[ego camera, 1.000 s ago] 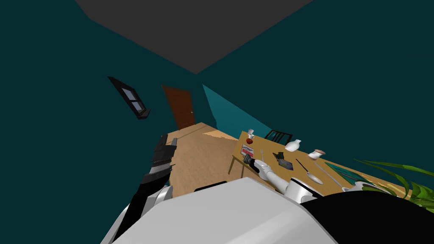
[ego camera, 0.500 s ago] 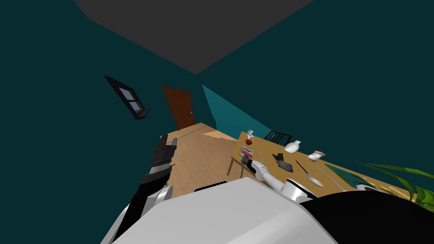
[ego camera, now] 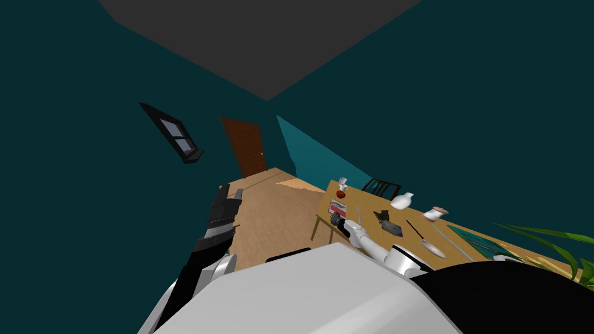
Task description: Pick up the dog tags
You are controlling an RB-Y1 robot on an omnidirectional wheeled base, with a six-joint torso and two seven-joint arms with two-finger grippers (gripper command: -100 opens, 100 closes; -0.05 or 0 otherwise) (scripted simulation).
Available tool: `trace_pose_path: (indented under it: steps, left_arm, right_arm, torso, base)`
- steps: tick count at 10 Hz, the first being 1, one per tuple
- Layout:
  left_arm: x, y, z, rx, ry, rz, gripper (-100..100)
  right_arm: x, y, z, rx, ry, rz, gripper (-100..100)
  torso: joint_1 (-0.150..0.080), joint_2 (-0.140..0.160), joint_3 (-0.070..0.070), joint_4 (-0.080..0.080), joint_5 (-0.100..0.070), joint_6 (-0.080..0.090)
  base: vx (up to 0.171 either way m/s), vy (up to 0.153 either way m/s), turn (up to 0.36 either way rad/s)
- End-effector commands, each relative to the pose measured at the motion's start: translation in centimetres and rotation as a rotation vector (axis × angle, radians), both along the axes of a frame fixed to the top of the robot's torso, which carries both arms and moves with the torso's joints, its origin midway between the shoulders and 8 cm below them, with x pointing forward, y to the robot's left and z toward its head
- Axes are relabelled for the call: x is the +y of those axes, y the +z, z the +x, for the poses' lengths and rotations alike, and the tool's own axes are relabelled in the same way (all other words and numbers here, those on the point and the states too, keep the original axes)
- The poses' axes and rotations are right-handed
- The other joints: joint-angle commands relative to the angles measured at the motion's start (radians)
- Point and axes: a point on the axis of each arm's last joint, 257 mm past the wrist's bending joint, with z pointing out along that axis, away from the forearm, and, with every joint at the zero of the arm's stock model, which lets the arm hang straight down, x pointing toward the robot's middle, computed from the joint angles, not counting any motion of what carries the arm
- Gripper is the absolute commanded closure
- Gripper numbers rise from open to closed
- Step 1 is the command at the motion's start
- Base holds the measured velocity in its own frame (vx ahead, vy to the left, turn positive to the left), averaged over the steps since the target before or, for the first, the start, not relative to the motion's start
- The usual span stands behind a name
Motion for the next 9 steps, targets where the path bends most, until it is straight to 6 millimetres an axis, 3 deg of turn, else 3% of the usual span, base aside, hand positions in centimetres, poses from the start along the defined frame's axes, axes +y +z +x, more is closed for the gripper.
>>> trace_pose_path:
  steps: [1, 2, 3, 7, 8, 9]
  left_arm:
    - [0.0, 0.0, 0.0, 0.0, 0.0, 0.0, 0]
    - [0.0, 0.0, 0.0, 0.0, 0.0, 0.0, 0]
    - [0.0, 0.0, 0.0, 0.0, 0.0, 0.0, 0]
    - [0.0, 0.0, 0.0, 0.0, 0.0, 0.0, 0]
    - [0.0, 0.0, 0.0, 0.0, 0.0, 0.0, 0]
    - [0.0, 0.0, 0.0, 0.0, 0.0, 0.0, 0]
  right_arm:
    - [0.0, 0.0, 0.0, 0.0, 0.0, 0.0, 100]
    - [0.0, 0.0, 0.0, 0.0, 0.001, 0.0, 0]
    - [0.6, 0.0, 0.1, -0.003, -0.001, 0.0, 100]
    - [-2.7, 1.6, -0.3, -0.002, -0.003, 0.001, 100]
    - [-2.1, 1.3, -0.1, -0.002, -0.003, -0.002, 100]
    - [-2.2, 1.3, -0.1, -0.002, -0.003, 0.0, 0]
  torso:
    - [0.0, 0.0, 0.0, 0.0, 0.0, 0.0]
    - [0.0, 0.0, 0.0, 0.0, 0.0, 0.0]
    - [0.0, 0.0, 0.0, 0.0, 0.0, 0.0]
    - [0.005, 0.003, 0.002, 0.001, 0.001, 0.001]
    - [0.007, 0.004, 0.003, 0.001, 0.001, 0.001]
    - [0.004, 0.003, 0.002, 0.001, 0.001, 0.001]
  base:
    - [0.0, 0.0, 0.0]
    - [0.0, 0.0, 0.0]
    - [0.004, -0.011, -0.012]
    - [-0.035, 0.069, 0.001]
    - [-0.03, 0.047, -0.008]
    - [-0.005, 0.009, -0.001]
